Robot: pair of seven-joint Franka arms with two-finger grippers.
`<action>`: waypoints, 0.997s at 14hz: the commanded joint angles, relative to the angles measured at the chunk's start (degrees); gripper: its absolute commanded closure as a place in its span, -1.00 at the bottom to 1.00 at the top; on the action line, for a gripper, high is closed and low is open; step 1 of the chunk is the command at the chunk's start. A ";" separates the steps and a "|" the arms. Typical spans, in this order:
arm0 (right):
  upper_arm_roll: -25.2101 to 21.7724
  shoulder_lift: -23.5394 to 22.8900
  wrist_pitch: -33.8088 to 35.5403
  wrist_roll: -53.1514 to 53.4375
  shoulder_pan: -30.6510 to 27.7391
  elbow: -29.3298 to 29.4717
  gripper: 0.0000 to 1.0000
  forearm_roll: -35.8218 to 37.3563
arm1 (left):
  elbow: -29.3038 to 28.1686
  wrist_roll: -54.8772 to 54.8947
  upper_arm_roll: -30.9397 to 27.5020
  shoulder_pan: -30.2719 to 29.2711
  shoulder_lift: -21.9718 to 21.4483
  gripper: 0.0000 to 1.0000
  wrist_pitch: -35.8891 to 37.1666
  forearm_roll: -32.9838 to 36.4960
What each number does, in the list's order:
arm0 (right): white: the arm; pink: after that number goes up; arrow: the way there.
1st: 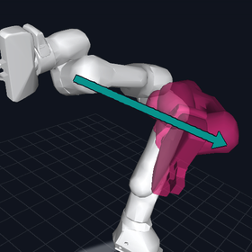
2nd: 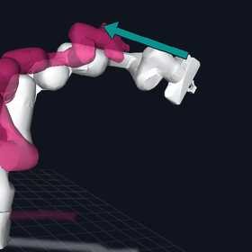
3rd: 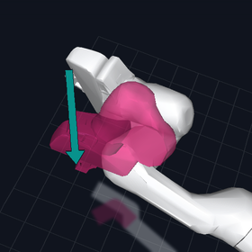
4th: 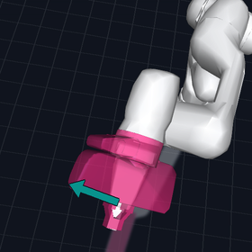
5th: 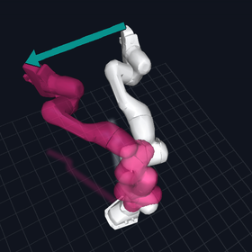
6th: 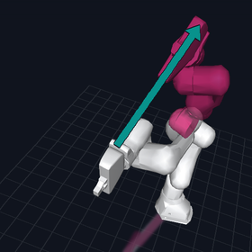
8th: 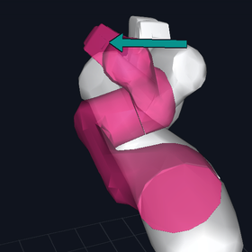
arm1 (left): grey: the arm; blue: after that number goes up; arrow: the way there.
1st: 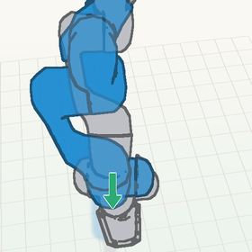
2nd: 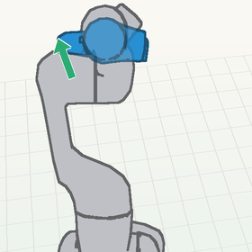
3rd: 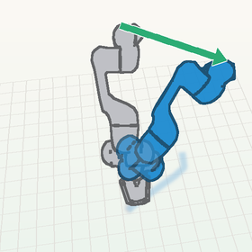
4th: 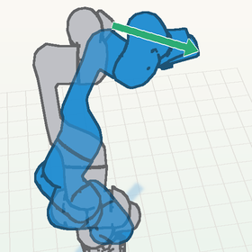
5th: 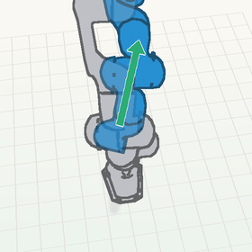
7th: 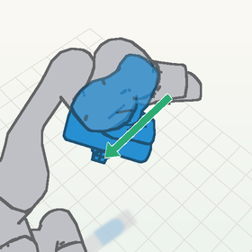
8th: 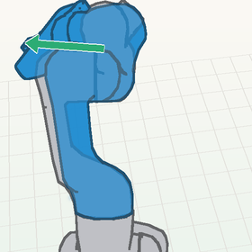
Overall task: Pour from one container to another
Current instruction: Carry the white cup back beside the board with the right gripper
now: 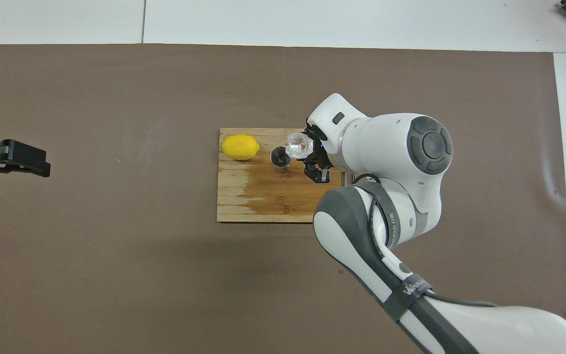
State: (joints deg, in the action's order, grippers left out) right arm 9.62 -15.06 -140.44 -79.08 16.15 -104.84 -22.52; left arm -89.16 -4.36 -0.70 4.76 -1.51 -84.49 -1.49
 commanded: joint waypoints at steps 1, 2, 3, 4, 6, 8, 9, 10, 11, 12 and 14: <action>0.57 1.17 2.88 -8.17 -3.84 -0.19 1.00 -9.45 | -0.40 0.58 0.09 -0.37 -0.24 -1.00 -0.06 0.26; 0.57 1.26 3.68 -10.02 -5.07 -0.28 1.00 -11.48 | -0.40 0.58 0.09 -0.28 -0.24 -1.00 -0.06 0.26; 0.57 1.52 4.99 -11.87 -6.30 -0.37 1.00 -13.41 | -0.40 0.58 0.09 -0.37 -0.24 -1.00 -0.06 0.26; 0.57 1.70 6.39 -13.89 -7.70 -0.63 1.00 -15.61 | -0.40 0.58 0.09 -0.37 -0.24 -1.00 -0.06 0.26; 0.57 2.49 8.94 -18.19 -11.22 -2.12 1.00 -19.83 | -0.40 0.58 0.09 -0.37 -0.24 -1.00 -0.06 0.26; 0.49 3.45 11.23 -22.76 -15.17 -4.66 1.00 -22.64 | -0.40 0.58 0.09 -0.28 -0.24 -1.00 -0.06 0.26; 0.49 3.54 12.72 -26.00 -17.28 -6.15 1.00 -25.01 | -0.40 0.58 0.09 -0.37 -0.24 -1.00 -0.06 0.26; 0.49 3.54 13.61 -30.65 -19.30 -7.65 1.00 -27.38 | -0.40 0.58 0.09 -0.28 -0.24 -1.00 -0.06 0.26; 0.49 3.54 13.88 -34.17 -21.15 -9.14 1.00 -28.19 | -0.40 0.58 0.09 -0.28 -0.24 -1.00 -0.06 0.26; 0.49 3.54 13.97 -36.91 -22.99 -11.16 1.00 -28.63 | -0.40 0.58 0.09 -0.37 -0.24 -1.00 -0.06 0.26; 0.31 3.72 13.10 -43.32 -24.67 -14.41 1.00 -28.72 | -0.40 0.58 0.09 -0.37 -0.24 -1.00 -0.06 0.26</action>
State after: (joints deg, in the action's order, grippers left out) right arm 9.30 -13.49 -126.66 -116.60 -6.85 -114.61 -49.22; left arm -89.16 -4.36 -0.70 4.76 -1.51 -84.49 -1.49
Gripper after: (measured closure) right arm 0.507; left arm 0.000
